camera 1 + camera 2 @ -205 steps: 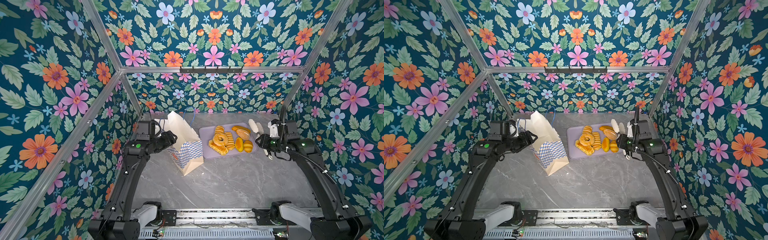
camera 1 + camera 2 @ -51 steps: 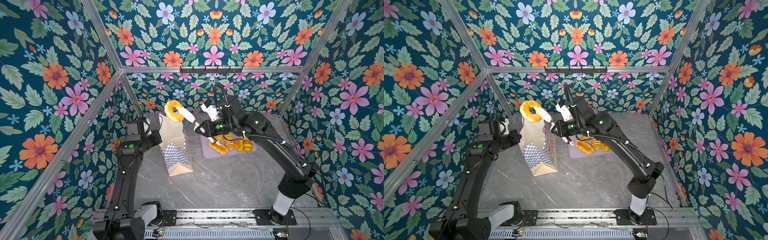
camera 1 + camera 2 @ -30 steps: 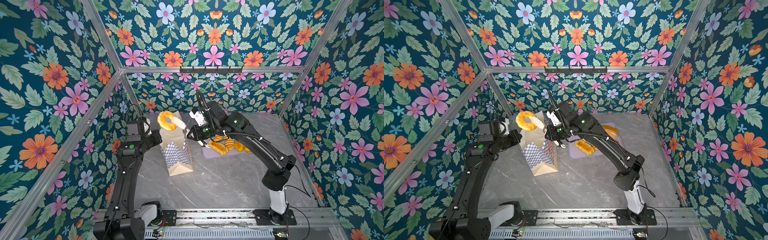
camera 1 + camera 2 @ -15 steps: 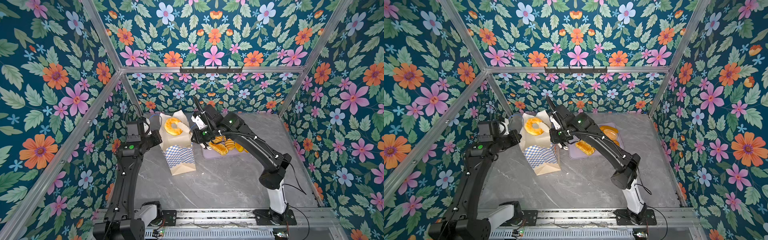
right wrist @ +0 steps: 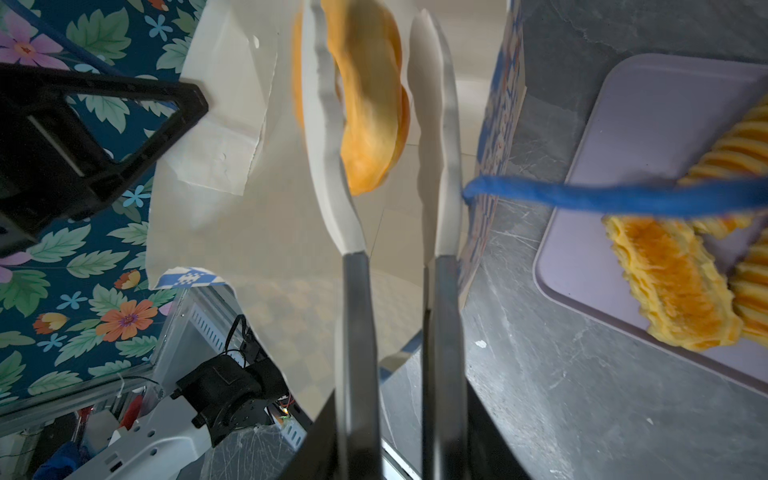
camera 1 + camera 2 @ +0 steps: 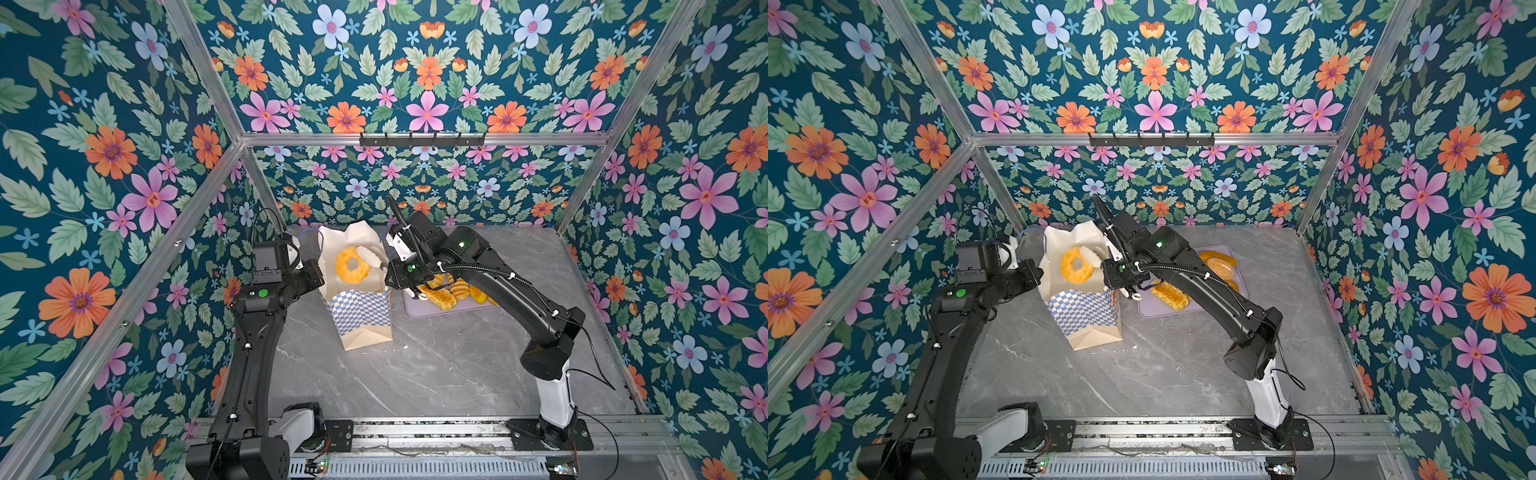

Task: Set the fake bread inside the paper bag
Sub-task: 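Open the tongs with the right gripper to drop the donut into the bag, then move the tongs with the right gripper back over the bread tray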

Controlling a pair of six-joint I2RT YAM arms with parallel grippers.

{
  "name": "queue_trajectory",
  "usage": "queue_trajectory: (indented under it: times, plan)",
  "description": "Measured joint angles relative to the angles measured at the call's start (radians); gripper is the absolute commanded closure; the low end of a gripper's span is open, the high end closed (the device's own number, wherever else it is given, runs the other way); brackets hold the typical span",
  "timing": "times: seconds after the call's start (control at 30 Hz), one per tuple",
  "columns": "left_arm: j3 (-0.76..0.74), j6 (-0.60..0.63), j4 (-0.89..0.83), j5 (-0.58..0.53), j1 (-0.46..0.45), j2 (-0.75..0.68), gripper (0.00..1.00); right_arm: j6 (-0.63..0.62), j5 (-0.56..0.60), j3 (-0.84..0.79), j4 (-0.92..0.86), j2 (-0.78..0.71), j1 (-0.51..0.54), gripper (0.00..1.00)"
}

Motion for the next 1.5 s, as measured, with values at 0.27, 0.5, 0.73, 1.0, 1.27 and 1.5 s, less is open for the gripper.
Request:
queue_trajectory:
  times: [0.27, 0.5, 0.73, 1.0, 1.27, 1.5]
  plan:
    - [0.004, 0.000, 0.000, 0.000, 0.000, 0.000, 0.99, 0.000, -0.019, -0.001, 0.003, -0.011, -0.001, 0.58]
    - [0.009, 0.000, -0.005, 0.000, 0.000, 0.002, 0.99, 0.001, -0.037, 0.003, 0.017, -0.018, 0.000, 0.59]
    - [0.016, 0.000, -0.011, 0.003, 0.000, 0.008, 0.99, 0.002, -0.052, 0.011, 0.030, -0.060, 0.000, 0.62]
    - [0.017, 0.000, -0.011, 0.004, 0.000, 0.010, 0.99, 0.000, -0.059, 0.011, 0.055, -0.106, 0.000, 0.63]
    - [0.019, 0.000, -0.011, 0.005, 0.000, 0.014, 0.99, -0.010, -0.038, 0.011, 0.060, -0.155, -0.005, 0.63]
    - [0.019, 0.000, -0.011, 0.008, 0.000, 0.015, 0.99, -0.028, 0.002, -0.034, 0.060, -0.224, -0.034, 0.63]
